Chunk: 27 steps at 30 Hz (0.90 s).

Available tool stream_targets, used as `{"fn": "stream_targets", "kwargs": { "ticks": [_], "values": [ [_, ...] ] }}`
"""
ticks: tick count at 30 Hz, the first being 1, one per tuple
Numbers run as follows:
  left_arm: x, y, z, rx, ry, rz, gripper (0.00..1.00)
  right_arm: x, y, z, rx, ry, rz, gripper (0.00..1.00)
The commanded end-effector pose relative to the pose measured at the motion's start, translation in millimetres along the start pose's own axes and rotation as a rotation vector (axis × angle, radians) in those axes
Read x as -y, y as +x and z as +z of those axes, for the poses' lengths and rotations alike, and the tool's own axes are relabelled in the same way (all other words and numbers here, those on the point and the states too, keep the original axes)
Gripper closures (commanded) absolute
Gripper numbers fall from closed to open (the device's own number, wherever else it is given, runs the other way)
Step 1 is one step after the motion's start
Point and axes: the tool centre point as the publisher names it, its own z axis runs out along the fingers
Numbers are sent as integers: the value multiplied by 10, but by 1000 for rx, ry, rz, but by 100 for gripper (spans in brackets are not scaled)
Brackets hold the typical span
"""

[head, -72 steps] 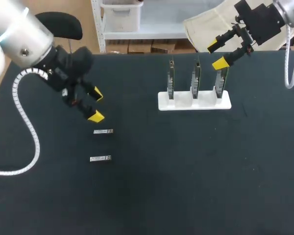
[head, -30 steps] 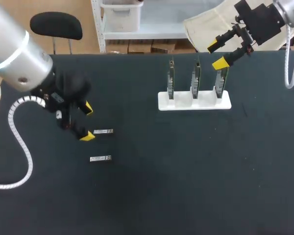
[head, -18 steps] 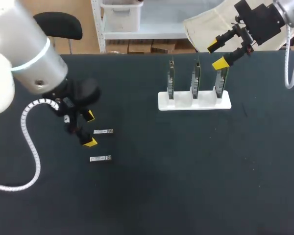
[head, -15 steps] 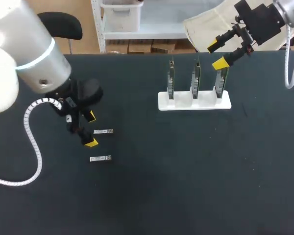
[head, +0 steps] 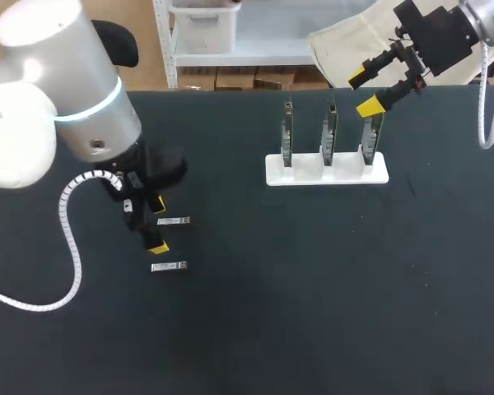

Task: Pick up the optical module with the left hand, and insert it into the network port with the right hand.

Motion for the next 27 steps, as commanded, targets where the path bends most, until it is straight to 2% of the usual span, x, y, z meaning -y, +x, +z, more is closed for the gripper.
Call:
{"fn": "stream_targets", "kwargs": {
  "ticks": [1, 10, 27],
  "values": [
    [-33, -38, 17, -16, 2, 2, 0, 2, 3, -1, 1, -1, -1, 0],
    [-61, -37, 30, -53, -51, 44, 0, 2, 3, -1, 1, -1, -1, 0],
    [-198, 1, 97, -56, -52, 31, 0, 2, 3, -1, 1, -1, -1, 0]
  ]
}}
